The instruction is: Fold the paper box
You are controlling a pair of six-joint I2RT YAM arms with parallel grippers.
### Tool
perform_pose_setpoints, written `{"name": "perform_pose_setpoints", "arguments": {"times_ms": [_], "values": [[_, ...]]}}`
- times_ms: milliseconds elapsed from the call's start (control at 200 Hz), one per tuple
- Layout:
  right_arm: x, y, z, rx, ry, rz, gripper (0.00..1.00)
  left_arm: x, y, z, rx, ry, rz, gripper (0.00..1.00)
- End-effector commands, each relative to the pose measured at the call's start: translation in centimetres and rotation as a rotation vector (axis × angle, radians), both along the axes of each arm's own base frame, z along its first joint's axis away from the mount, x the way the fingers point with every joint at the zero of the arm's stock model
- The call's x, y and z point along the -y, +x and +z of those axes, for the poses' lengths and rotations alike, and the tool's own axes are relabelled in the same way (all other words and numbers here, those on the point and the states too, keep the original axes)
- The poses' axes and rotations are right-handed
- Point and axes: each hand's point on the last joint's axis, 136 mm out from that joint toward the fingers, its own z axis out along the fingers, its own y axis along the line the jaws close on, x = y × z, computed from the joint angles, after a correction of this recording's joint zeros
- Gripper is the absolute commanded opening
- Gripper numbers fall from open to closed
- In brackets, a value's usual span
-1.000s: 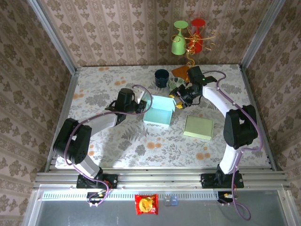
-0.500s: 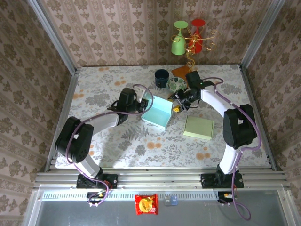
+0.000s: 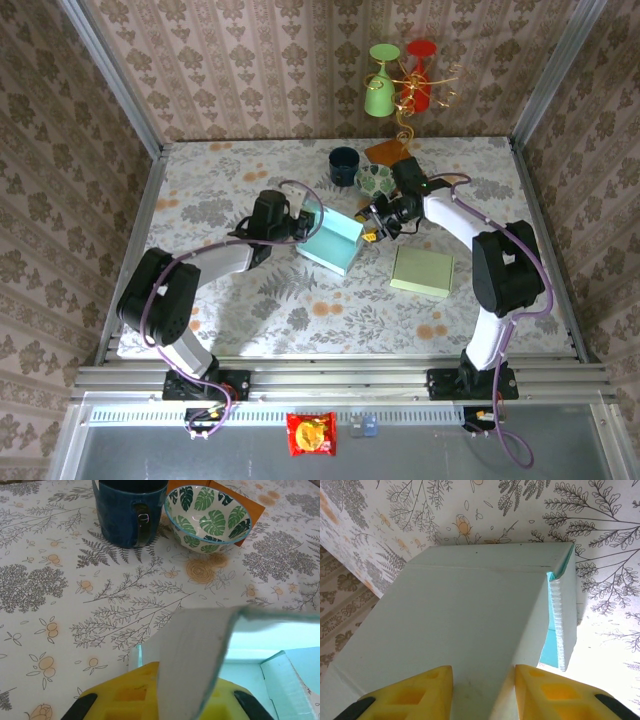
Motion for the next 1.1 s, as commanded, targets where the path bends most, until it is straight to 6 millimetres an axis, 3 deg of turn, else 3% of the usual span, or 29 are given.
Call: {"name": "perform_pose_setpoints", "arguments": {"times_ms": [0, 585, 1005, 1095], "values": [[-1.0, -0.3, 0.1, 0.014, 0.007, 0.004, 0.37, 0.5, -0.7, -0.3, -0.031, -0.063, -0.021, 0.12], [-1.1, -2.7, -1.5, 0.078, -0.161, 0.076, 0.32, -0.8, -2.5, -2.5, -0.142, -0.125, 0.001, 0.19], [-0.7, -3.3, -2.5, 0.065, -0.207, 0.109, 0.32, -2.6, -5.4, -3.6, -0.219, -0.114, 0.042, 0.45], [-0.7, -3.4, -2.7, 0.062, -0.211, 0.116, 0.32, -2.9, -6.3, -3.7, -0.243, -0.119, 0.043, 0.47]]}}
